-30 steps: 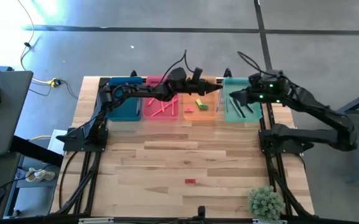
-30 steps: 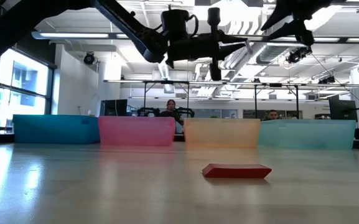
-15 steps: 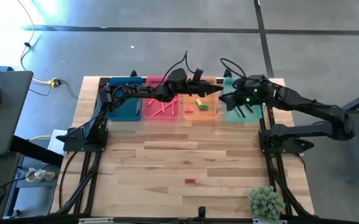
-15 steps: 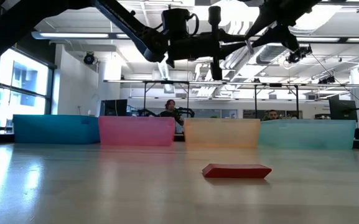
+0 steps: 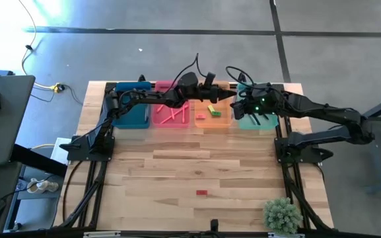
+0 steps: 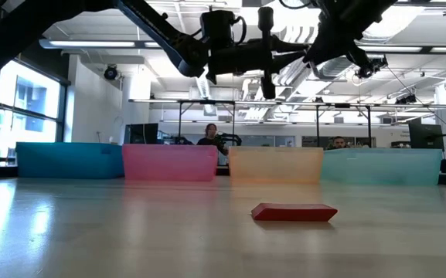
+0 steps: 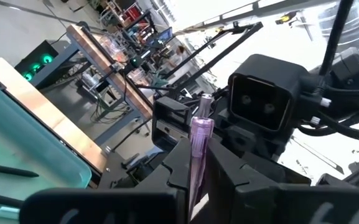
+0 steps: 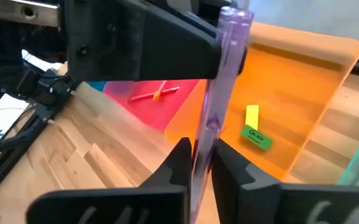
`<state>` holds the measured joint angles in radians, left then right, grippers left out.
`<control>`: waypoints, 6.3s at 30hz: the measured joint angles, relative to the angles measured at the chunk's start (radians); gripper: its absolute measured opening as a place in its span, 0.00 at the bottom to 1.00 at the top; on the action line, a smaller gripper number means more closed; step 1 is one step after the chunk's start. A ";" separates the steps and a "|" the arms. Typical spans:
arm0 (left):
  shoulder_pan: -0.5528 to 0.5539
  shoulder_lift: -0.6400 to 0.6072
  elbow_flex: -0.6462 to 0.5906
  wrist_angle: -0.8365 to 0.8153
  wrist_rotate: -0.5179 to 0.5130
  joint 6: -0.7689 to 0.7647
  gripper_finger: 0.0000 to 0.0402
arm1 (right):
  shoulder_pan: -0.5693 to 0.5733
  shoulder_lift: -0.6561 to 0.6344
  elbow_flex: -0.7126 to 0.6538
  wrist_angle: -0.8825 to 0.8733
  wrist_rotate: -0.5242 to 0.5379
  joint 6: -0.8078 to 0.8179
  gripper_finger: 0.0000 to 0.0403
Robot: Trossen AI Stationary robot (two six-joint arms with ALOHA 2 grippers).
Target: Sort crayons/erasers/pens/pencils in bins
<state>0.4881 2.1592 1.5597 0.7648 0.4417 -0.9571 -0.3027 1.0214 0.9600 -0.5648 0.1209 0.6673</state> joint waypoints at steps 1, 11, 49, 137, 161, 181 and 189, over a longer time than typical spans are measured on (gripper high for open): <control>0.000 0.000 0.000 0.000 0.001 0.005 0.04 | 0.000 0.000 0.000 0.000 0.004 0.002 0.03; -0.001 0.000 0.000 -0.012 -0.003 0.061 0.11 | 0.003 0.001 0.000 -0.024 0.028 0.031 0.04; -0.120 -0.005 0.000 -0.454 -0.009 0.490 0.26 | -0.462 0.076 -0.129 -0.208 0.033 -0.497 0.03; -0.710 -0.291 0.000 -1.428 -0.600 0.595 0.49 | -0.272 0.200 0.056 -0.364 -0.072 -0.200 0.33; -0.659 -0.285 0.146 -1.532 -0.506 0.488 0.49 | -0.272 0.200 0.055 -0.351 -0.072 -0.196 0.33; -0.776 -0.024 0.143 -1.472 -0.582 0.436 0.49 | -0.272 0.200 0.055 -0.343 -0.072 -0.196 0.33; -0.802 0.046 0.143 -1.388 -0.609 0.436 0.49 | -0.272 0.200 0.055 -0.343 -0.072 -0.195 0.33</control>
<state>-0.3141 2.2057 1.7031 -0.6234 -0.1675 -0.5209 -0.5747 1.2217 1.0145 -0.9077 0.0490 0.4719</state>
